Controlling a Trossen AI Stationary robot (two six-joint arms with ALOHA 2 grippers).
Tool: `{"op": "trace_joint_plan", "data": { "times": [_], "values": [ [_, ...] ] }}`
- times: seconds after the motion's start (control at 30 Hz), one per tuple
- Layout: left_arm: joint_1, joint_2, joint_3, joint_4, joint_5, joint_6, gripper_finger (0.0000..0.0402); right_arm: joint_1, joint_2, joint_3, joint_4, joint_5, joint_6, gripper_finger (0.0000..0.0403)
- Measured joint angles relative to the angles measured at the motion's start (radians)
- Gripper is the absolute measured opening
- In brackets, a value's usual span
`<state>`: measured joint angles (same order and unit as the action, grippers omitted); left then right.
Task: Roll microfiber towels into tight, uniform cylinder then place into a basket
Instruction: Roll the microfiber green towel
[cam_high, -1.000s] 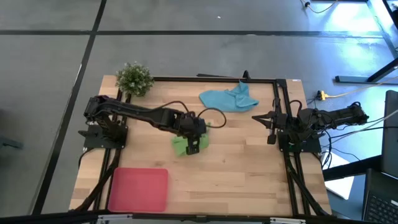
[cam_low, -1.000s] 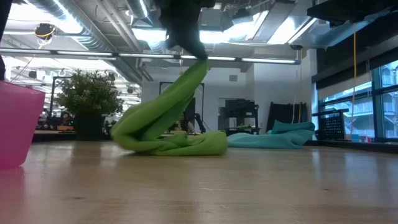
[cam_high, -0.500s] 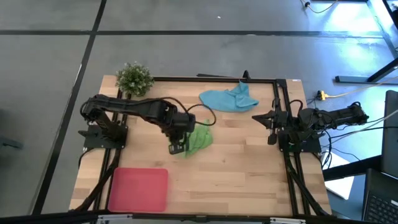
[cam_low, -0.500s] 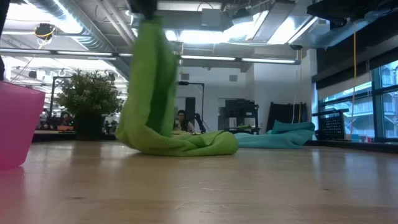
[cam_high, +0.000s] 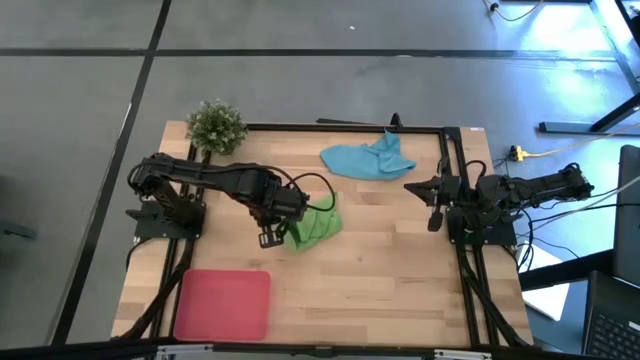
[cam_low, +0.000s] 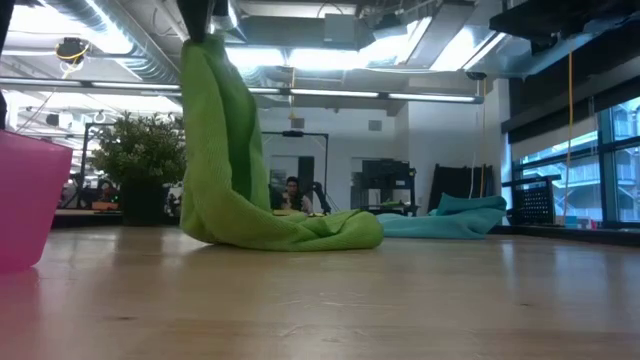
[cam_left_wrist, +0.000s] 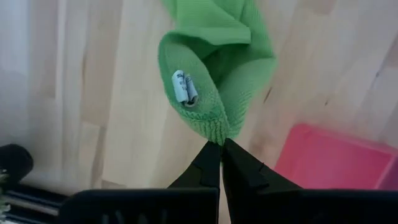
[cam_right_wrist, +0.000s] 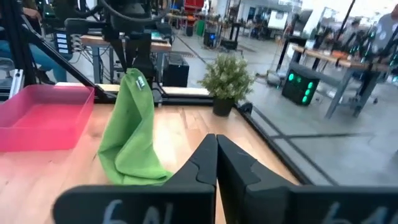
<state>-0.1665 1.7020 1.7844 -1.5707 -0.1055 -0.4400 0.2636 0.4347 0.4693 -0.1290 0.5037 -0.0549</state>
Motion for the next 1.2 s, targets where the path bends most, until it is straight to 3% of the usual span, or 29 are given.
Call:
{"op": "trace_joint_plan", "data": {
  "times": [0.23, 0.47, 0.6, 0.83, 1.0, 1.2],
  "values": [
    [0.002, -0.015, -0.001, 0.0, -0.052, 0.0, 0.0, -0.086, 0.16, 0.076, -0.049, -0.027, 0.093, 0.0006],
    [0.004, -0.046, -0.001, 0.0, -0.122, -0.022, 0.0, -0.232, 0.368, 0.233, -0.152, -0.231, 0.19, 0.0006],
    [0.007, -0.058, -0.001, 0.0, -0.159, -0.022, 0.0, -0.287, 0.486, 0.313, -0.146, -0.35, 0.166, 0.0009],
    [0.035, -0.061, -0.001, -0.001, -0.228, -0.022, 0.0, -0.314, 0.693, 0.464, -0.137, -0.44, 0.076, 0.0064],
    [0.078, -0.061, -0.001, 0.001, -0.339, -0.021, 0.0, -0.314, 0.827, 0.575, -0.121, -0.446, 0.051, 0.0104],
    [0.128, -0.061, -0.001, 0.049, -0.379, 0.096, 0.0, -0.314, 0.993, 0.698, -0.062, -0.479, 0.078, 0.0125]
  ]
}}
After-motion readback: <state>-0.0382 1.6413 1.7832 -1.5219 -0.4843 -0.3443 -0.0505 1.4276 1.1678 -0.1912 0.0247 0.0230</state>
